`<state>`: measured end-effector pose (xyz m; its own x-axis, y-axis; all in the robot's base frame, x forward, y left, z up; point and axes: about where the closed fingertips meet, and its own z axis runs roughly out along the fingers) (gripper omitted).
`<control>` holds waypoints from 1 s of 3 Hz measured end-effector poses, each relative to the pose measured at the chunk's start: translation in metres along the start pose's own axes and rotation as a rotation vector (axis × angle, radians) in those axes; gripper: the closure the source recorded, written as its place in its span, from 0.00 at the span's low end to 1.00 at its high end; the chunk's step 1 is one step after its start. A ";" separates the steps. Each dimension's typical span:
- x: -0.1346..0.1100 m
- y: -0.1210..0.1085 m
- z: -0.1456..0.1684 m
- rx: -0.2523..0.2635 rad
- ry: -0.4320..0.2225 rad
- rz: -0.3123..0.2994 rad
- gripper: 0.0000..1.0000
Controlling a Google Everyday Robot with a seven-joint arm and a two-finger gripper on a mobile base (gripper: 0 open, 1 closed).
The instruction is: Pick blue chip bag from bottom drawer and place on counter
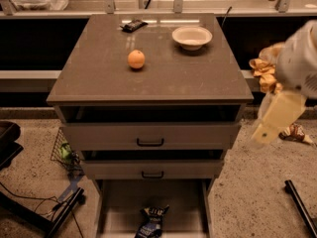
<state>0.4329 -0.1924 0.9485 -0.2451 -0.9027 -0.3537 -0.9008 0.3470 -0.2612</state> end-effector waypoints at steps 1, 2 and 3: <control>-0.002 0.039 0.064 -0.061 -0.116 0.023 0.00; -0.003 0.079 0.131 -0.122 -0.209 0.041 0.00; -0.008 0.119 0.207 -0.181 -0.326 0.054 0.00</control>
Offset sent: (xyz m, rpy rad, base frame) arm 0.0458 0.0960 -0.2183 0.4180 -0.2519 -0.0469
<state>0.4013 -0.0917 0.7345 -0.1937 -0.7456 -0.6376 -0.9456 0.3151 -0.0813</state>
